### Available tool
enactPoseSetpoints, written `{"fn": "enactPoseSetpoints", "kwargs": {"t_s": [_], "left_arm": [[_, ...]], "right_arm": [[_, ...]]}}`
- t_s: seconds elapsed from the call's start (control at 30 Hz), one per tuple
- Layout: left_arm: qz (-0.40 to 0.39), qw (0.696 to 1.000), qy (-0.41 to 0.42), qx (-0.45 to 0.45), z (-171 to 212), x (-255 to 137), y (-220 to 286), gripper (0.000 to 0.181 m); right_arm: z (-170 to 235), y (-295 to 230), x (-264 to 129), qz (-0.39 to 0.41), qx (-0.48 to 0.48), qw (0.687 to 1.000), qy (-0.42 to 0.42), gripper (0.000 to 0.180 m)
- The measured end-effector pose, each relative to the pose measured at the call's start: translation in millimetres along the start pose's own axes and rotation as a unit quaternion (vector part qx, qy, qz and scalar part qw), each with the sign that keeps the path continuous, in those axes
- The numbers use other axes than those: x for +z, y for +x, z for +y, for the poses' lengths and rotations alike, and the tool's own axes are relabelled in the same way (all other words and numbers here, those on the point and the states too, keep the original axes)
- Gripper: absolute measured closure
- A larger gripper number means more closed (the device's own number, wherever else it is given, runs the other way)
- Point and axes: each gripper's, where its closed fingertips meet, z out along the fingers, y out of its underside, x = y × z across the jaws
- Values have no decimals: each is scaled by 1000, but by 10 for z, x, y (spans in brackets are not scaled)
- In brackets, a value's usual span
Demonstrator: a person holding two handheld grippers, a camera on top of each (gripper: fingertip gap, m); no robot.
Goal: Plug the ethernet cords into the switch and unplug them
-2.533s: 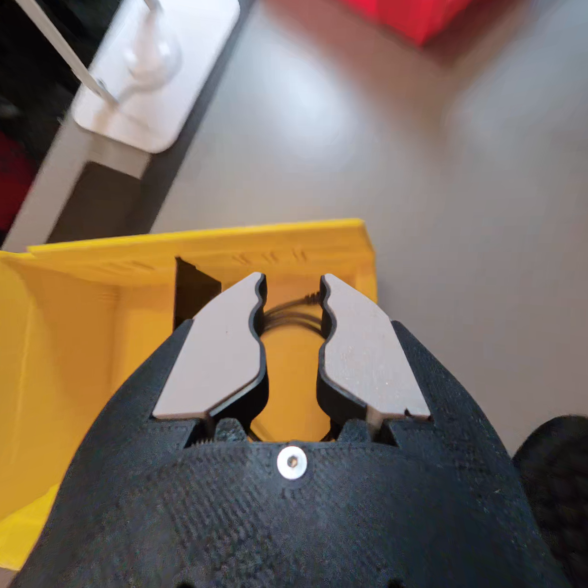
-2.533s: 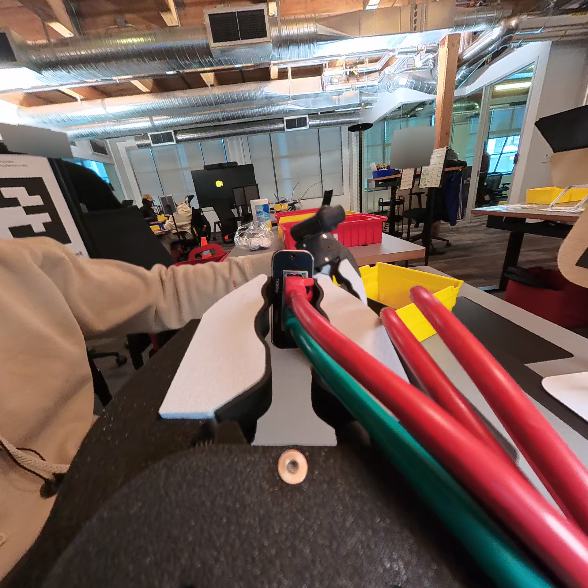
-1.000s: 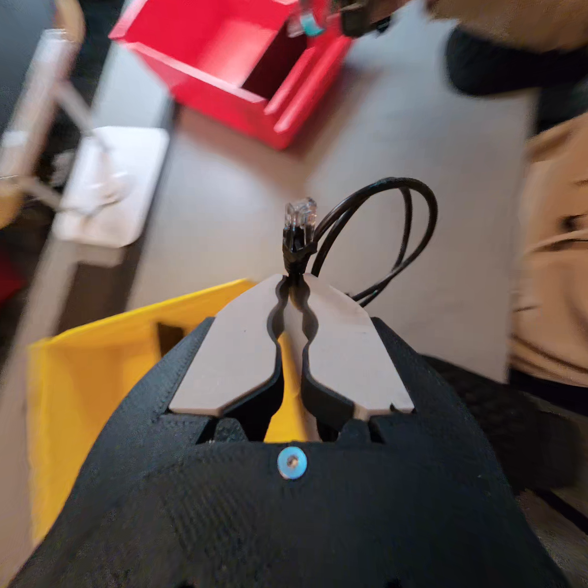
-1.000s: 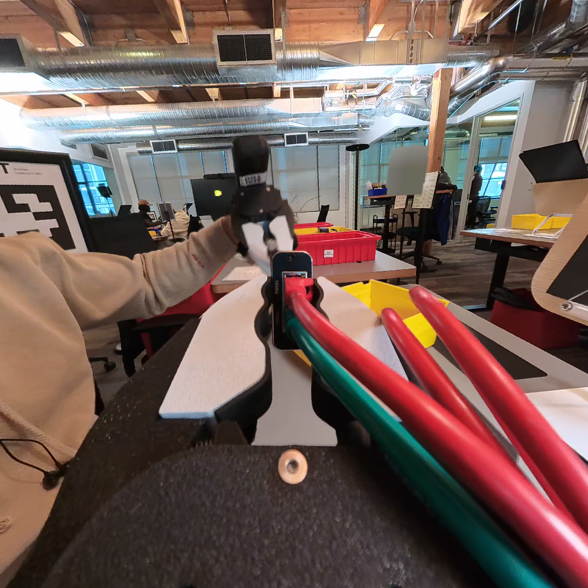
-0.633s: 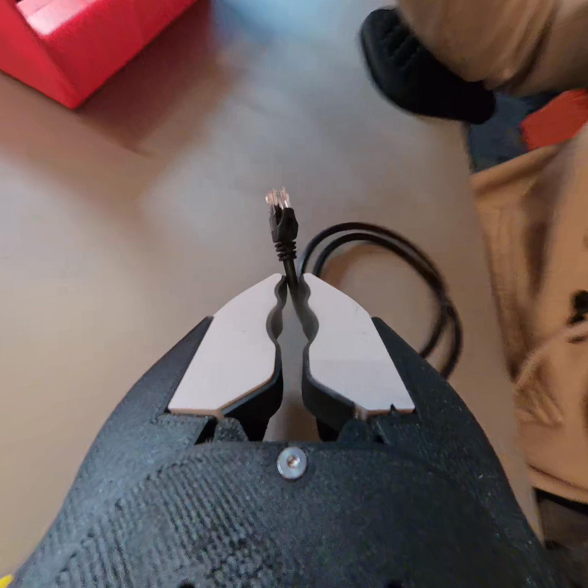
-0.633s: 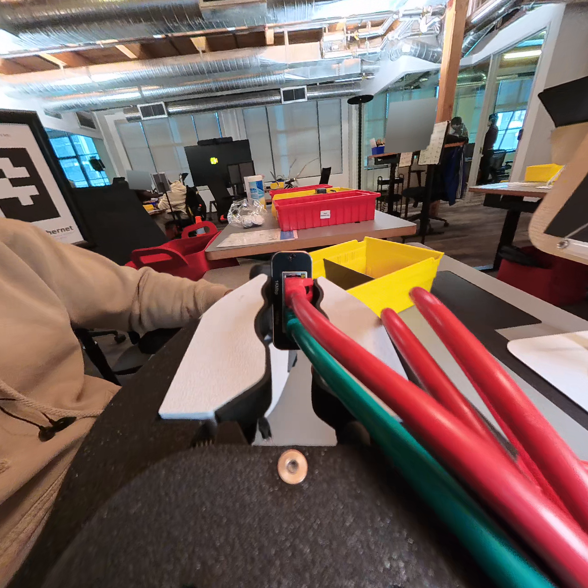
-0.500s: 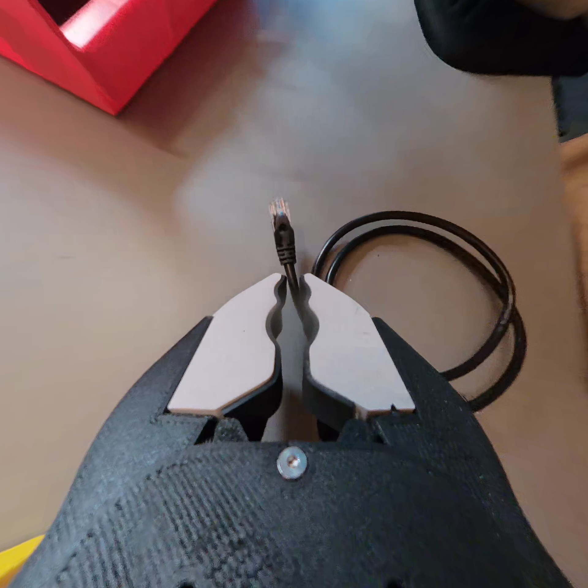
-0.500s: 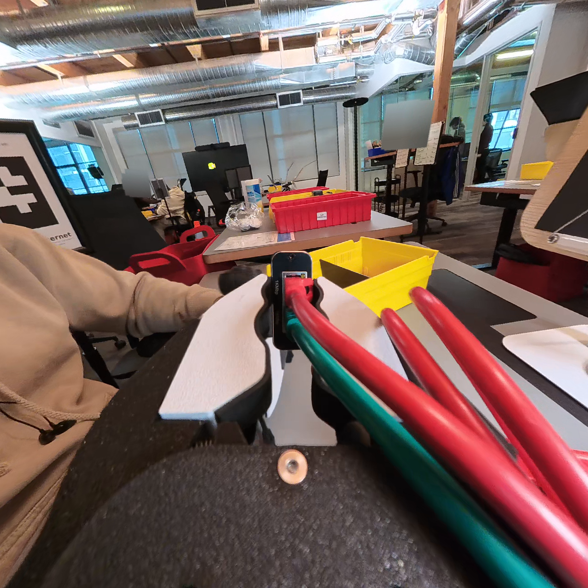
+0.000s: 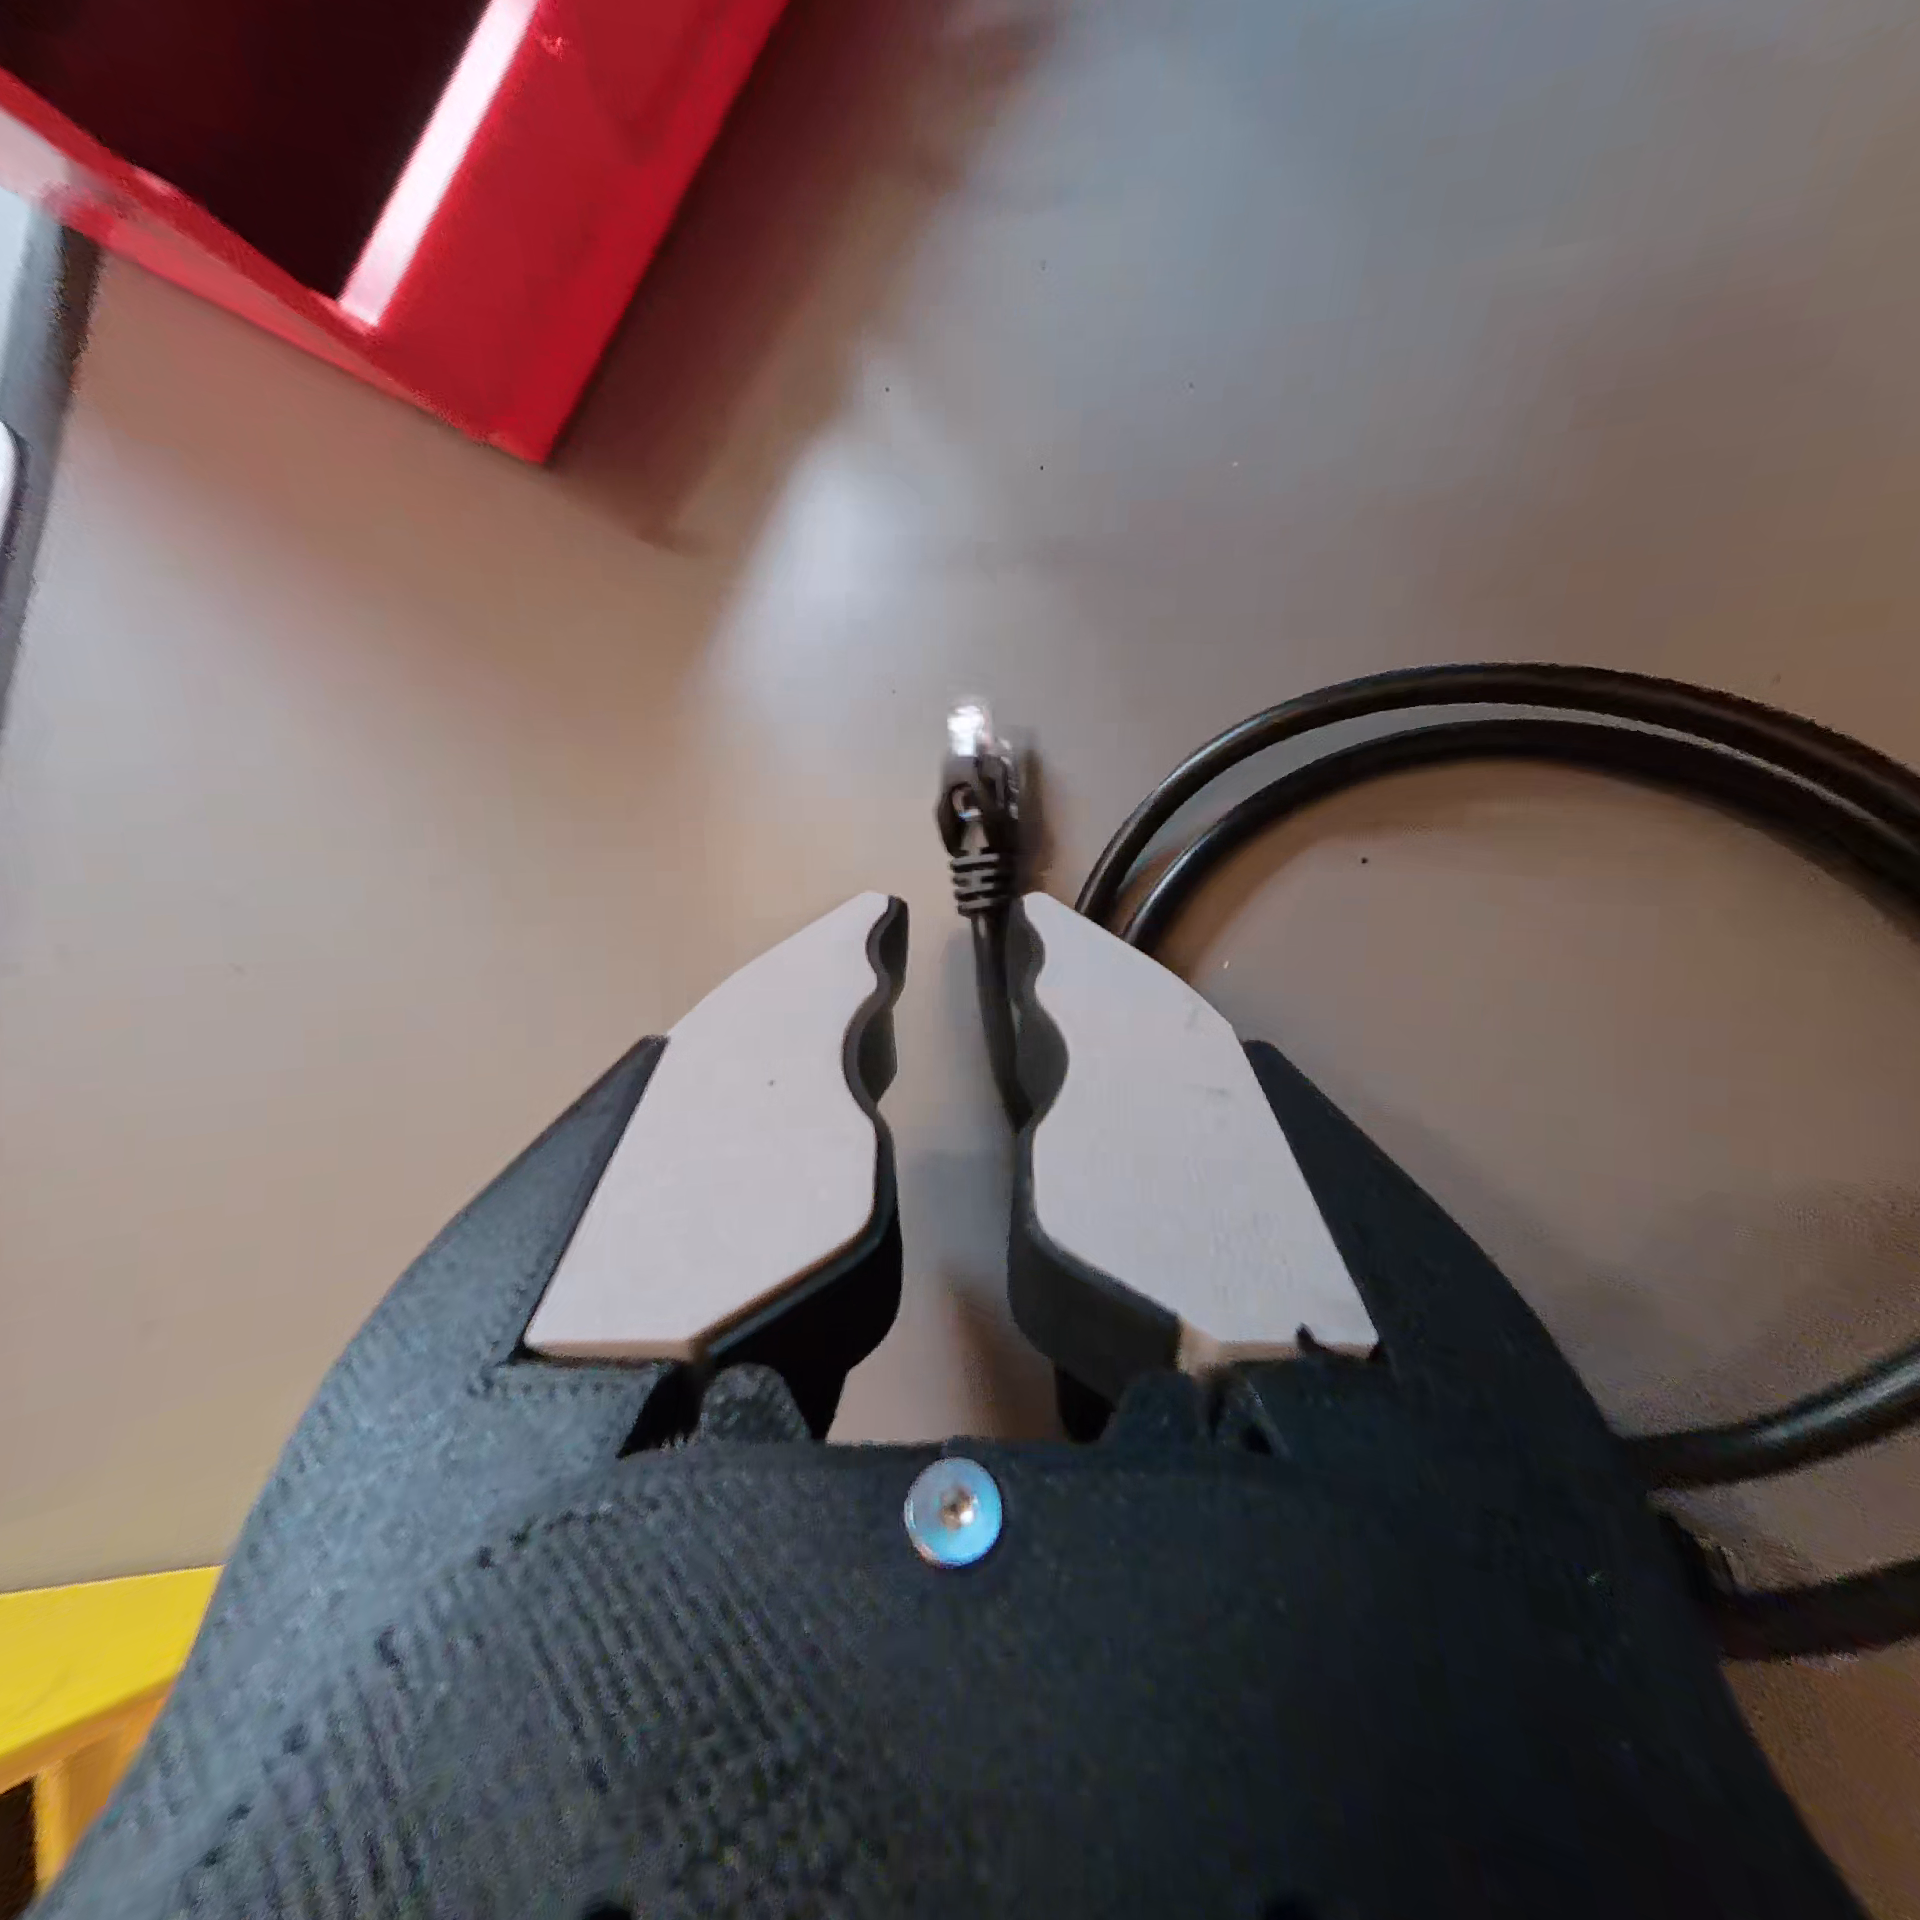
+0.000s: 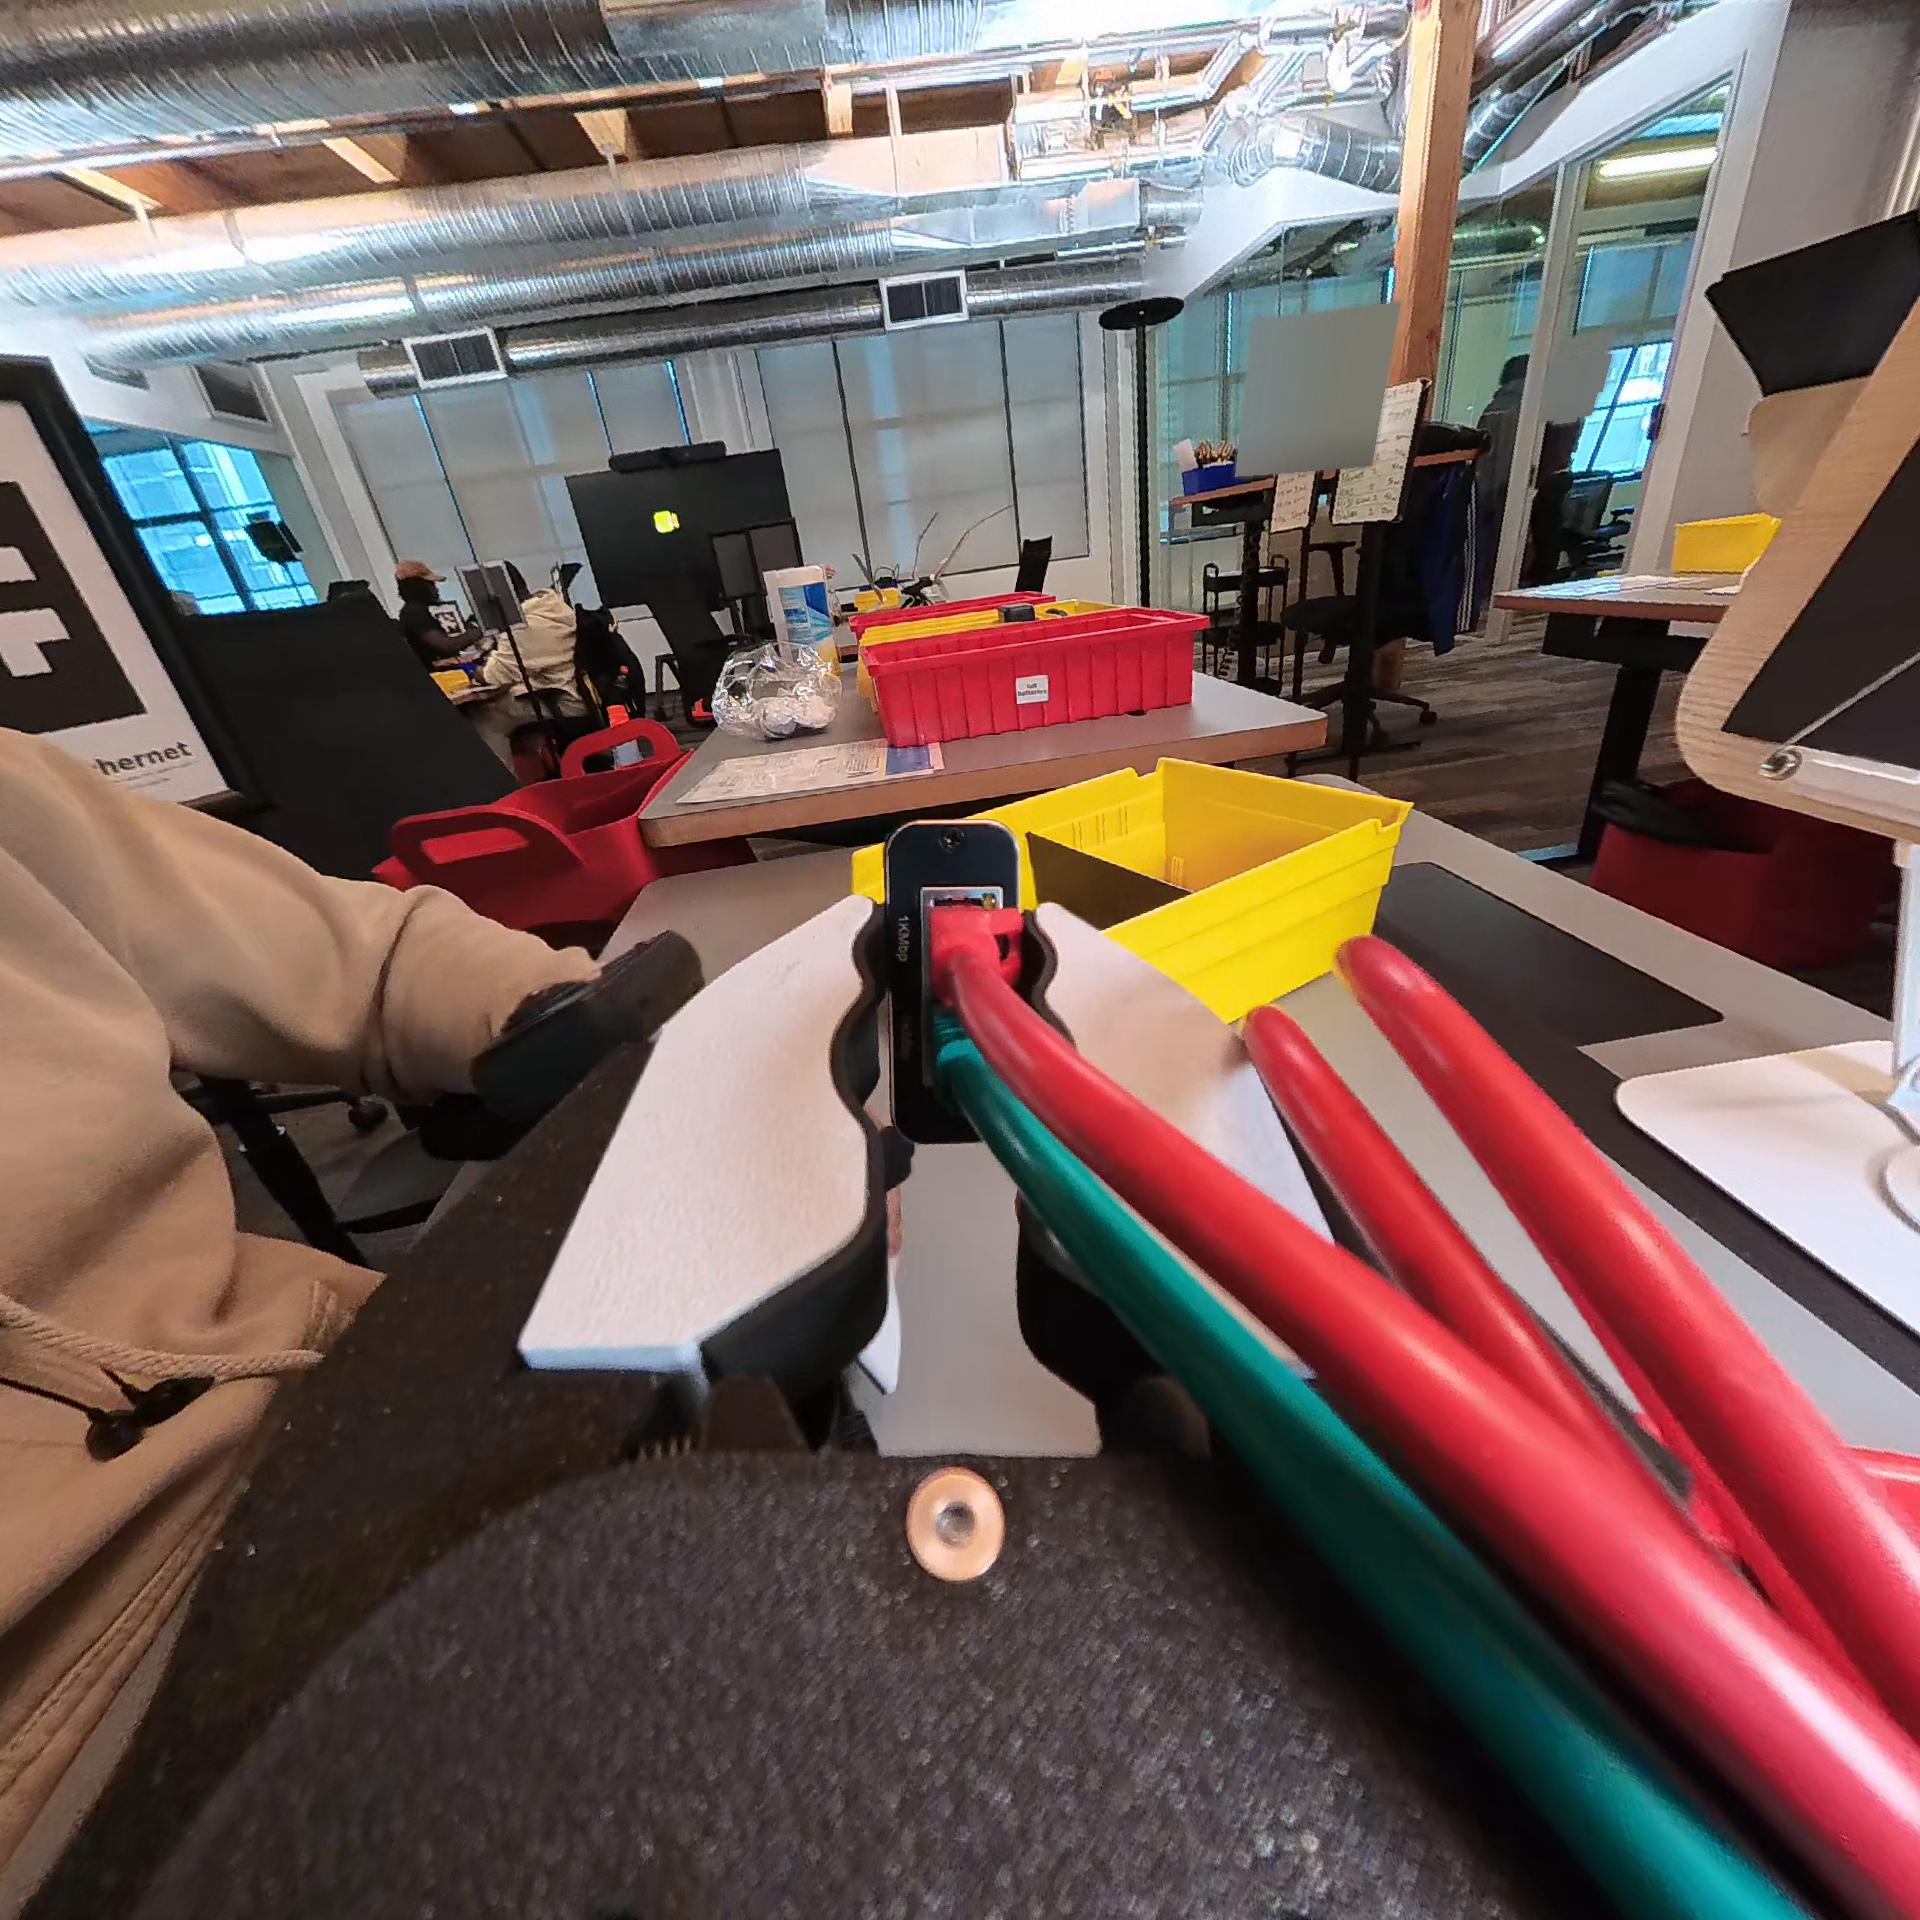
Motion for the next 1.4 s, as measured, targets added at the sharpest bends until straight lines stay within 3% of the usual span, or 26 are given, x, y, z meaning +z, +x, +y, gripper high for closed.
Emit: {"fn": "enactPoseSetpoints", "kwargs": {"t_s": [0.17,0.47,0.77,0.83,0.9,0.97,1.1,1.23,1.4], "left_arm": [[-26,999,2,26,6,20,-24,163],[67,995,17,-75,31,79,29,164],[59,997,19,-41,-66,147,55,170],[91,992,45,-77,-116,101,68,171],[164,967,104,-165,-233,-54,46,171],[241,923,187,-236,-393,-318,-8,171],[388,799,325,-324,-669,-869,-11,172],[488,699,377,-362,-862,-1168,97,171],[537,647,375,-390,-959,-1221,194,171]], "right_arm": [[-31,21,-30,2,6,1000,8,156],[-15,30,-19,1,12,1000,7,156],[60,60,-14,2,11,1000,-6,156],[102,53,-37,-4,-6,1000,-18,156],[150,12,-70,-22,-21,999,-31,156],[168,-70,-95,-52,-24,998,-34,156],[183,-310,-116,-129,-23,991,-34,156],[244,-530,-125,-196,-11,980,-42,156],[241,-680,-170,-261,32,964,-26,157]]}}
